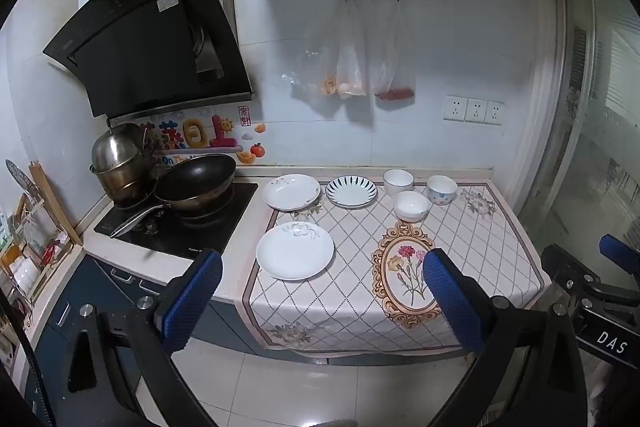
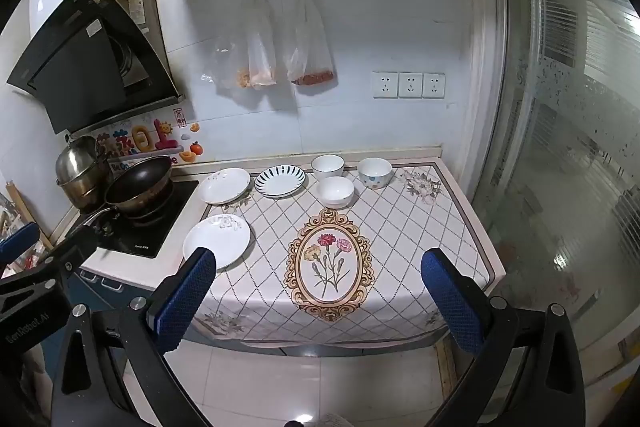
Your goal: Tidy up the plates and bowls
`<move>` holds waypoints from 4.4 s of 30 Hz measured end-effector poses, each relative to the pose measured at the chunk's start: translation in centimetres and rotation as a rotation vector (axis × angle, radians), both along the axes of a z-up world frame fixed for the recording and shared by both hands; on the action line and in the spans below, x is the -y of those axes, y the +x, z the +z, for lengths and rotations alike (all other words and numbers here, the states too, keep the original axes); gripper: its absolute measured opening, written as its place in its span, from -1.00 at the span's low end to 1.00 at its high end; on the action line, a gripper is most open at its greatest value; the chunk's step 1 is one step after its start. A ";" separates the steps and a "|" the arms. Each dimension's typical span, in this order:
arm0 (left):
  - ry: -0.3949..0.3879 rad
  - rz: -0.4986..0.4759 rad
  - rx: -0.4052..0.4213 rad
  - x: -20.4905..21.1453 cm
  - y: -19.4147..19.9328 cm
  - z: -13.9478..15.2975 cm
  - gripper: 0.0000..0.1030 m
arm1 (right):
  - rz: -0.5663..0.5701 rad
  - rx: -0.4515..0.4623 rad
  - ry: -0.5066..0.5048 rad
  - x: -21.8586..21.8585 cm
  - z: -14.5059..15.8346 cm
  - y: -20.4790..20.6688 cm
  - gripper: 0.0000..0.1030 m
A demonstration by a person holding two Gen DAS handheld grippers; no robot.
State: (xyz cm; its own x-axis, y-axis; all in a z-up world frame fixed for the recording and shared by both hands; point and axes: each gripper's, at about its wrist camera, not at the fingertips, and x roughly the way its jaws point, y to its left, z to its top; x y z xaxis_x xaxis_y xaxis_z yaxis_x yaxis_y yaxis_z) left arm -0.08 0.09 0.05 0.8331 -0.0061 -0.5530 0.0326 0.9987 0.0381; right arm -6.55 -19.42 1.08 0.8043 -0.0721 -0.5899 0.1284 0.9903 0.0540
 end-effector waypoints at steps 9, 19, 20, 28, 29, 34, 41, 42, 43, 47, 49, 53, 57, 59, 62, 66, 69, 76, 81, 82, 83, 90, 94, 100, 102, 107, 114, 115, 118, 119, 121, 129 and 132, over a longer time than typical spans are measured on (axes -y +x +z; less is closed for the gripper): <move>-0.006 -0.002 -0.003 -0.6 -0.7 0.0 0.99 | -0.007 0.006 0.002 0.2 0.1 -0.1 1.00; -0.003 0.000 -0.015 -0.4 -0.4 0.0 0.99 | 0.004 0.003 0.000 -0.4 -0.7 -0.2 1.00; -0.003 0.000 -0.016 -0.4 -0.4 0.0 0.99 | 0.005 0.003 0.000 -0.5 -0.8 -0.3 1.00; -0.001 0.001 -0.015 -0.2 -0.3 -0.1 0.99 | 0.003 0.002 0.004 -0.5 -0.8 -0.2 1.00; 0.000 0.001 -0.016 -0.2 -0.3 -0.1 0.99 | 0.003 0.000 0.005 -0.5 -0.9 -0.2 1.00; -0.002 0.005 -0.024 0.1 -0.1 -0.1 0.99 | 0.004 -0.004 0.007 -0.6 -1.3 -0.3 1.00; -0.012 0.006 -0.023 0.1 0.0 -0.2 0.99 | 0.006 -0.007 0.006 -0.5 -1.7 -0.2 1.00; -0.014 0.006 -0.023 0.1 0.1 -0.1 0.99 | 0.004 -0.006 0.007 -0.5 -1.5 -0.2 1.00; -0.016 0.005 -0.023 0.0 0.1 -0.1 0.99 | 0.002 -0.007 0.005 -0.5 -1.5 -0.1 1.00; -0.017 0.005 -0.022 0.0 0.1 -0.1 0.99 | 0.002 -0.007 0.004 -0.4 -1.7 -0.1 1.00; -0.018 0.005 -0.023 0.1 0.1 -0.1 0.99 | 0.001 -0.007 0.002 -0.4 -1.6 0.0 1.00; -0.018 0.004 -0.026 0.2 0.2 -0.1 0.99 | -0.001 -0.006 0.004 -0.2 -1.6 -0.1 1.00; -0.016 0.000 -0.026 0.7 0.4 -0.1 0.99 | -0.006 -0.008 0.011 0.2 -1.3 0.1 1.00; -0.017 -0.002 -0.025 0.9 0.5 -0.2 0.99 | -0.007 -0.008 0.009 0.3 -1.2 0.2 1.00; -0.017 -0.004 -0.025 0.9 0.4 -0.2 0.99 | -0.010 -0.005 0.008 0.5 -1.1 0.1 1.00; -0.018 -0.003 -0.022 1.0 0.5 -0.1 0.99 | -0.013 -0.005 0.007 0.6 -1.1 0.1 1.00; -0.017 -0.004 -0.018 1.1 0.6 -0.2 0.99 | -0.013 -0.004 0.007 0.6 -1.1 0.1 1.00; -0.015 -0.008 -0.019 1.2 0.6 -0.4 0.99 | -0.012 -0.005 0.008 0.8 -1.1 0.2 1.00; -0.015 -0.011 -0.017 1.2 0.7 -0.5 0.99 | -0.014 -0.004 0.009 0.9 -1.1 0.2 1.00; -0.015 -0.012 -0.017 1.2 0.7 -0.5 0.99 | -0.017 -0.004 0.009 1.1 -1.1 0.2 1.00; -0.014 -0.014 -0.017 1.2 0.8 -0.6 0.99 | -0.018 -0.004 0.010 1.2 -1.1 0.3 1.00; -0.009 -0.038 -0.025 0.8 1.9 -1.1 0.99 | -0.036 -0.015 0.009 1.0 -1.2 1.1 1.00; -0.015 -0.049 -0.026 -0.1 2.7 -1.4 0.99 | -0.051 -0.019 0.007 0.0 -1.4 1.7 1.00; -0.022 -0.031 -0.005 -2.9 5.8 -2.3 0.99 | -0.048 0.007 0.070 -1.2 -2.3 3.7 1.00; -0.005 -0.003 -0.021 -4.2 7.8 -3.5 0.99 | -0.035 -0.012 0.101 -1.6 -3.4 5.3 1.00; 0.018 0.103 -0.129 -8.0 14.8 -8.8 0.99 | 0.014 -0.127 0.195 -2.8 -8.6 12.5 1.00; -0.063 0.235 -0.408 -14.0 25.8 -19.3 0.99 | 0.119 -0.358 0.316 -4.5 -19.7 26.5 1.00; -0.073 0.250 -0.440 -14.4 27.1 -20.6 0.99 | 0.142 -0.387 0.332 -4.8 -21.7 29.1 1.00; -0.130 0.301 -0.568 -16.2 31.5 -25.3 0.94 | 0.186 -0.477 0.365 -5.4 -26.7 35.1 1.00; -0.153 0.312 -0.601 -16.7 32.8 -26.8 0.94 | 0.195 -0.513 0.380 -5.6 -28.2 36.9 0.99; -0.168 0.330 -0.659 -17.2 34.9 -29.4 0.91 | 0.218 -0.569 0.420 -6.0 -31.0 40.2 0.98; -0.162 0.318 -0.846 -18.3 40.7 -38.0 0.11 | 0.321 -0.767 0.504 -8.9 -40.5 48.9 0.41; -0.193 0.304 -0.866 -18.4 41.1 -39.2 -0.20 | 0.377 -0.802 0.504 -10.4 -42.9 51.0 -0.03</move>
